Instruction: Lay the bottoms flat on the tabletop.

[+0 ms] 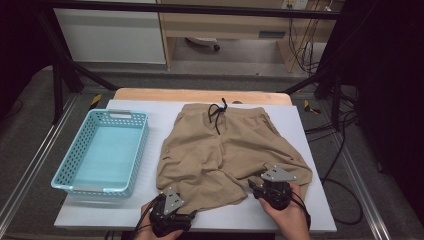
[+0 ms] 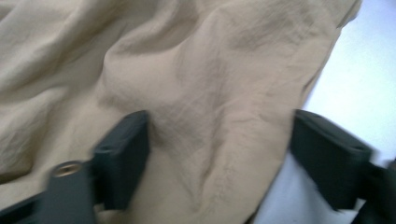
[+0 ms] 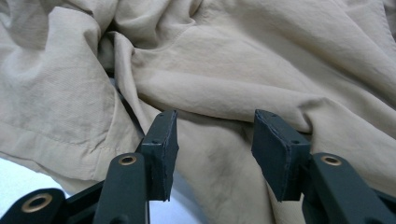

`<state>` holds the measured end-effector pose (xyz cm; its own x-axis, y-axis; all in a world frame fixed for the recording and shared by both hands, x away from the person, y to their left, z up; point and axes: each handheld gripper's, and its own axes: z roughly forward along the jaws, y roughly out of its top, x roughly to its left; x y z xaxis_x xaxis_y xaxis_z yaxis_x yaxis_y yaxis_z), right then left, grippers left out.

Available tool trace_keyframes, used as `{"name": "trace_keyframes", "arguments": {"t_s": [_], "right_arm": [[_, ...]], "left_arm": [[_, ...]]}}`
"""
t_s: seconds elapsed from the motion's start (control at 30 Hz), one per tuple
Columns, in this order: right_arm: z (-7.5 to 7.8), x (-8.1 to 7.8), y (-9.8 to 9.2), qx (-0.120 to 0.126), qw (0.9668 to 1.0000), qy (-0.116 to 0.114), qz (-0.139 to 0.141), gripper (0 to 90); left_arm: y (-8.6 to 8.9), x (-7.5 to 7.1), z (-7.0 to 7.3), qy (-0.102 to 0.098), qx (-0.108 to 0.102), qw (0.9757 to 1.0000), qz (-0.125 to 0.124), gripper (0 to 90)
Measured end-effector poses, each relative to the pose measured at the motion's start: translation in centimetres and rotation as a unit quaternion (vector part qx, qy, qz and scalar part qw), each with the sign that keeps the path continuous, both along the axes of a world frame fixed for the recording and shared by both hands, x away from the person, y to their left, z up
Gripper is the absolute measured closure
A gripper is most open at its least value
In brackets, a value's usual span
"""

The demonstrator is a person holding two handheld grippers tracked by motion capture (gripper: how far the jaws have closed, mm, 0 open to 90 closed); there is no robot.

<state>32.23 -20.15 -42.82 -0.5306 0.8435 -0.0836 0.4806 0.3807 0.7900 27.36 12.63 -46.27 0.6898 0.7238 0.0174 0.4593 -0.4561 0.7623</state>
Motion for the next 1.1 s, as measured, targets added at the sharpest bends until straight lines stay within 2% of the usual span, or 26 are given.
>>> {"name": "trace_keyframes", "arguments": {"t_s": [0.07, 0.27, 0.4, 0.5, 0.7, 0.8, 0.93, 1.1], "right_arm": [[0.0, 0.0, 0.1, 0.001, 1.0000, -0.001, 0.003, 50.9], [0.0, -0.1, 0.2, -0.002, 1.0000, -0.003, 0.008, 52.1], [0.1, -0.2, 0.2, -0.002, 0.9999, -0.004, 0.010, 52.8], [0.1, -0.2, 0.2, -0.003, 0.9999, -0.004, 0.012, 53.1], [0.2, -0.2, 0.4, -0.006, 0.9998, -0.006, 0.018, 53.4], [0.2, -0.3, 0.5, -0.005, 0.9998, -0.007, 0.020, 53.5], [0.3, -0.4, 0.7, -0.006, 0.9996, -0.009, 0.027, 53.6], [0.5, -0.5, 0.9, -0.006, 0.9994, -0.011, 0.031, 53.6]], "left_arm": [[-0.1, -0.2, 0.0, -0.003, -0.004, 1.0000, -0.006, 35.2], [-0.3, -0.3, 0.1, -0.008, -0.009, 0.9998, -0.017, 59.6], [-0.4, -0.4, 0.1, -0.014, -0.009, 0.9997, -0.016, 69.3], [0.0, 0.0, 0.1, -0.011, -0.016, 0.9997, -0.012, 81.4], [0.2, 0.3, 0.1, -0.005, -0.017, 0.9997, -0.018, 86.8], [0.5, 0.6, 0.3, 0.008, -0.024, 0.9994, -0.022, 87.4], [1.2, 0.6, 0.6, 0.015, -0.009, 0.9994, -0.030, 87.6], [2.8, 0.6, 1.1, 0.034, 0.002, 0.9988, -0.036, 87.6]]}}
